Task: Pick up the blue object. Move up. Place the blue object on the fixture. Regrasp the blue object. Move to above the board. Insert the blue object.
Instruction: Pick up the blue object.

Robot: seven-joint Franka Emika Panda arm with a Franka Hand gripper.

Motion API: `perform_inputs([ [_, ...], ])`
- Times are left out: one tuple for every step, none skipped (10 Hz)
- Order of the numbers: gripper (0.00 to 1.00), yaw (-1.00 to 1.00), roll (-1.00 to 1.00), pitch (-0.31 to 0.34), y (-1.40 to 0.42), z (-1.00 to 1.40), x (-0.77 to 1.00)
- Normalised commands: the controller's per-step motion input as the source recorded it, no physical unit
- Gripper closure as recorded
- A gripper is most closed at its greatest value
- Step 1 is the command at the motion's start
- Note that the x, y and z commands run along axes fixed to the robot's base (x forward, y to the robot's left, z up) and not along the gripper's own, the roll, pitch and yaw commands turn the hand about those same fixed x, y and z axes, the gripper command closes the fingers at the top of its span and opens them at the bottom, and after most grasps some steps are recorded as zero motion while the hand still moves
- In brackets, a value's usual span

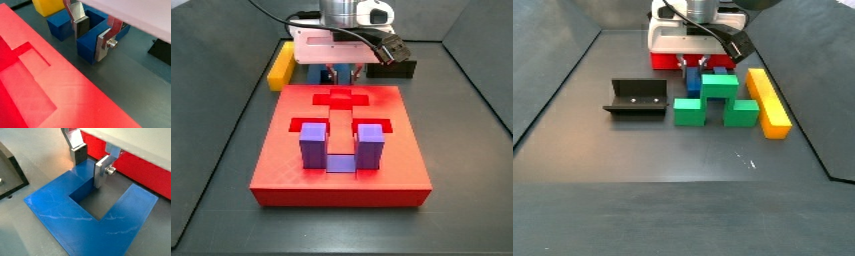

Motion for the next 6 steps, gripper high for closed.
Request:
perform_inputs([
  [1.00, 0.00, 0.00, 0.000, 0.00, 0.00, 0.00],
  [1.00, 0.00, 0.00, 0.000, 0.00, 0.00, 0.00],
  [1.00, 0.00, 0.00, 0.000, 0.00, 0.00, 0.00],
  [1.00, 0.00, 0.00, 0.000, 0.00, 0.00, 0.00],
  [1.00, 0.00, 0.00, 0.000, 0.00, 0.00, 0.00],
  [1.00, 0.00, 0.00, 0.000, 0.00, 0.00, 0.00],
])
